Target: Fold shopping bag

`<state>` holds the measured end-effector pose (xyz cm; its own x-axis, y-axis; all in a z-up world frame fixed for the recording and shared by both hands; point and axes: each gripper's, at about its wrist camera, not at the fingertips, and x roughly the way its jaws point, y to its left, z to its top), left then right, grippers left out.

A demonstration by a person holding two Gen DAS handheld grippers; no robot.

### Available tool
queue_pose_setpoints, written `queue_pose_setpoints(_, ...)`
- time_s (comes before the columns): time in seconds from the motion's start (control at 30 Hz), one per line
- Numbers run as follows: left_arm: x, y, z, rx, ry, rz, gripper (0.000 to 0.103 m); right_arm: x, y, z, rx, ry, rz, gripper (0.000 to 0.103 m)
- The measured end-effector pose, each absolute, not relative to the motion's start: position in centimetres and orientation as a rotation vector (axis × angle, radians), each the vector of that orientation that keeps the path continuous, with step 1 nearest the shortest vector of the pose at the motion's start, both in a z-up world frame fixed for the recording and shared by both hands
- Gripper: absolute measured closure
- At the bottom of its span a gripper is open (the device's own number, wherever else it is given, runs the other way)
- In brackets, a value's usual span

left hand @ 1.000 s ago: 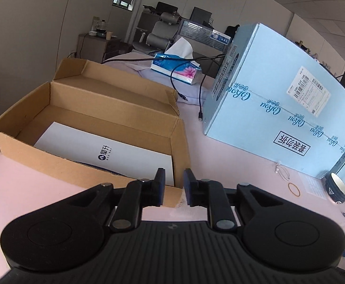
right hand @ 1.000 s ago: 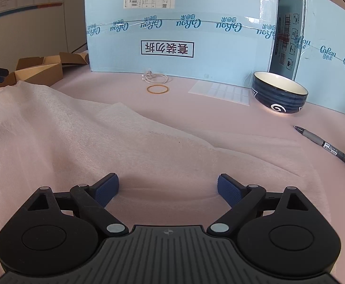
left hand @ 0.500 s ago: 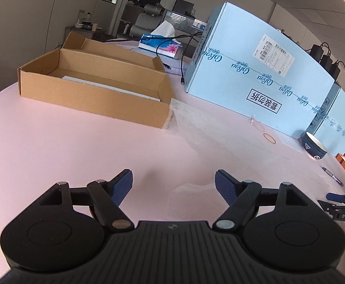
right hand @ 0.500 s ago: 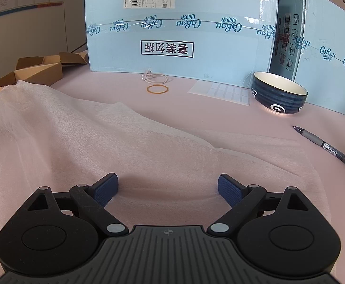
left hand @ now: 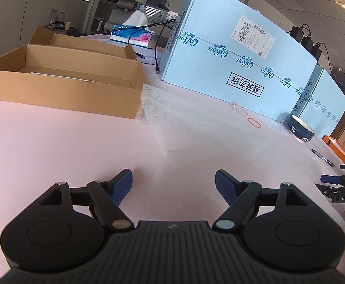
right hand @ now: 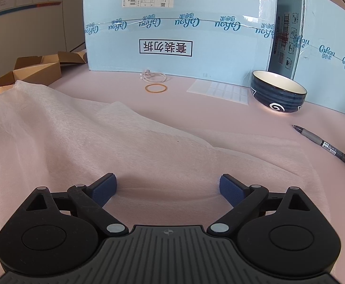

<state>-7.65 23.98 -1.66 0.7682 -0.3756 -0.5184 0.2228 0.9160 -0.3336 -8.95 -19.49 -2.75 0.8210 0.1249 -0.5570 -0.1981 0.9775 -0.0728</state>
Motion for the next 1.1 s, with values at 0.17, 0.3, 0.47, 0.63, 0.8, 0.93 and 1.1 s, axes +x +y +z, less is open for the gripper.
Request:
queue_pose_setpoints(0.17,-7.1,23.8,-1.7,-0.276,0.643,-0.322,0.056,-9.0,-19.5,-2.8,-0.128,0.583,0.173,0.009)
queue_pose_setpoints(0.3,-7.1,23.7,-1.8,-0.299,0.690,-0.316,0.103,-9.0,-19.6,-2.8,-0.127,0.583,0.173,0.008)
queue_pose_setpoints(0.47,-9.5,23.6,-0.5,-0.328,0.696,-0.304,0.103,-9.0,-19.5,-2.8,-0.128,0.582,0.173,0.008)
queue_pose_setpoints(0.63,-13.3,24.9,2.6,-0.407,0.670,-0.286,0.103,-9.0,-19.6,-2.7,-0.124,0.584,0.176,0.008)
queue_pose_setpoints(0.8,-16.9,27.1,4.2,-0.476,0.666,-0.255,0.103,-8.8,-20.0,-2.2,-0.115,0.603,0.211,0.010)
queue_pose_setpoints(0.93,-18.7,28.3,2.9,-0.515,0.712,-0.198,0.103,-9.7,-19.9,-0.9,-0.116,0.616,0.277,0.011)
queue_pose_setpoints(1.1,-19.8,29.7,1.0,-0.562,0.761,-0.125,0.103,-11.6,-18.8,0.7,-0.201,0.648,0.395,0.011)
